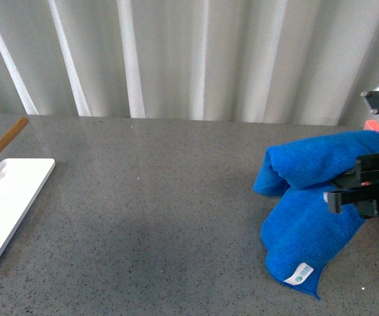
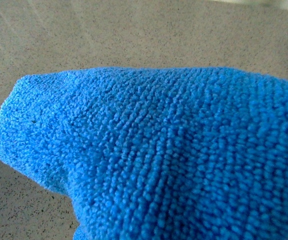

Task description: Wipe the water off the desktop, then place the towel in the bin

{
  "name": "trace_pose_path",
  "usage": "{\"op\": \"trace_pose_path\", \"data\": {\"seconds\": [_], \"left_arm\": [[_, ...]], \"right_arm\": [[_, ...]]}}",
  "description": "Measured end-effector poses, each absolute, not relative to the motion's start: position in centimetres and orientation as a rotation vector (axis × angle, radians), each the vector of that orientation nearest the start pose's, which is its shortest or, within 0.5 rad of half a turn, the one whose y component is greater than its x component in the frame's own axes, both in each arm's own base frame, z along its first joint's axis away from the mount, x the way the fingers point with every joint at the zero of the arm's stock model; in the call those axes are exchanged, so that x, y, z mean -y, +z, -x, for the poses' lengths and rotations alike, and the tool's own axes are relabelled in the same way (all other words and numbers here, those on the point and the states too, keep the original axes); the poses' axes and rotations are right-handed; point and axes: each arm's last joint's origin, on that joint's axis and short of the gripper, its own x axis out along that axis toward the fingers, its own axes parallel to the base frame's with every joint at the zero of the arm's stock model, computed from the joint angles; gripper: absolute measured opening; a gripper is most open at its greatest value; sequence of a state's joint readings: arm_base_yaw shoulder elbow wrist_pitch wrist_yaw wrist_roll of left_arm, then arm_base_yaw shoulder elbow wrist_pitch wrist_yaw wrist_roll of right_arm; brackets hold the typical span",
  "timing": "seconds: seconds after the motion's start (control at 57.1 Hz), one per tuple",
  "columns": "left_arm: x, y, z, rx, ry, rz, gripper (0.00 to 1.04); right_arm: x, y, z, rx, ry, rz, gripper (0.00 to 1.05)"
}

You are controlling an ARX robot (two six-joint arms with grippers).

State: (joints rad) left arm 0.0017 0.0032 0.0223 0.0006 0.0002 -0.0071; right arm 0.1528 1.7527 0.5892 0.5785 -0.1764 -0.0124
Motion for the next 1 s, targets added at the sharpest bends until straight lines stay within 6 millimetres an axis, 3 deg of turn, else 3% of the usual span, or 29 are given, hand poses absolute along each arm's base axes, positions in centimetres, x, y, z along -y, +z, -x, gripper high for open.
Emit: {"op": "trace_pose_path", "data": {"seconds": [0.193,0.315,0.473,0.701,0.998], "left_arm": [[0.0,17.1,-9.6,0.020,0.001,0.006,1.00],[0.0,17.1,-9.6,0.020,0.001,0.005,0.98],[0.0,17.1,-9.6,0.020,0.001,0.005,0.98],[0.0,17.1,-9.6,0.020,0.001,0.005,0.98],[0.0,17.1,-9.6,0.020,0.001,0.005,0.98]], "right_arm": [[-5.5,8.3,-31.3,-0.707,0.261,-0.041,0.04],[-5.5,5.1,-32.5,-0.820,0.198,-0.077,0.04],[-5.6,3.0,-33.0,-0.884,0.174,-0.089,0.04],[-5.1,2.2,-34.0,-0.888,0.109,-0.123,0.04],[-3.6,2.3,-37.9,-0.886,0.036,-0.156,0.04]]}}
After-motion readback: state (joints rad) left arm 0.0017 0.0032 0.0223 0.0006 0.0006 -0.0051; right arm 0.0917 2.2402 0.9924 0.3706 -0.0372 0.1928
